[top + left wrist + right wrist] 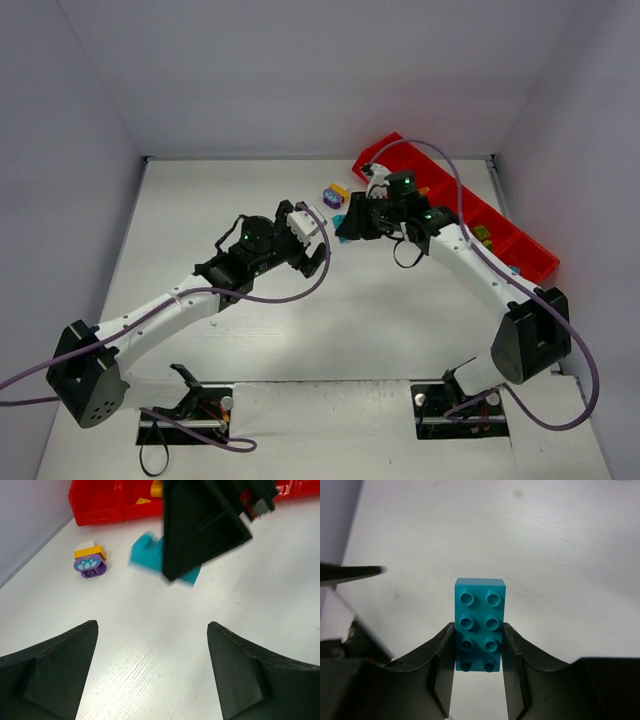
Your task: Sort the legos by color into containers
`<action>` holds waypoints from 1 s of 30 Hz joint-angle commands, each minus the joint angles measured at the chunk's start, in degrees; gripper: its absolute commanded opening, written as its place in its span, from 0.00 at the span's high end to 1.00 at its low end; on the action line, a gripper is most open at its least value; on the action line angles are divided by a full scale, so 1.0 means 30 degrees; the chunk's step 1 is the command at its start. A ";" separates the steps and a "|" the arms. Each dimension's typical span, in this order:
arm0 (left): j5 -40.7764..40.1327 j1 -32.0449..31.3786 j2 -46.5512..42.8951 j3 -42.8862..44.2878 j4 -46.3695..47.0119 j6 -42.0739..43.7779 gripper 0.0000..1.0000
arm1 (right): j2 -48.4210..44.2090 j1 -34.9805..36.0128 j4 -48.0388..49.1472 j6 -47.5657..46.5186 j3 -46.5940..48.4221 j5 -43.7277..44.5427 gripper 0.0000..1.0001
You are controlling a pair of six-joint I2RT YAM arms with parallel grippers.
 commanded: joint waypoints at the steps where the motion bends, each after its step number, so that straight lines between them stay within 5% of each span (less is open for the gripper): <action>1: -0.1360 0.0068 0.0085 0.1421 0.0418 -0.1737 0.17 | -0.1653 -0.2715 -0.0551 -0.0205 -0.0959 0.4756 1.00; 10: -0.2712 0.0361 0.1139 0.1920 -0.1488 -0.5634 0.15 | -0.3559 -1.0627 -0.3217 -0.0173 -0.2429 1.2166 1.00; 15: -0.2975 0.0449 0.1520 0.2095 -0.2103 -0.6427 0.15 | -0.4058 -1.4905 -0.3365 -0.0321 -0.3424 1.3110 1.00; 25: -0.3239 0.0683 0.1755 0.2125 -0.2954 -0.6749 0.15 | -0.0634 -1.6697 -0.3278 0.0646 -0.2139 1.5277 0.93; 30: -0.3210 0.0830 0.1785 0.2095 -0.2983 -0.7071 0.15 | -0.0045 -1.7427 -0.3043 0.0822 -0.1961 1.5983 0.68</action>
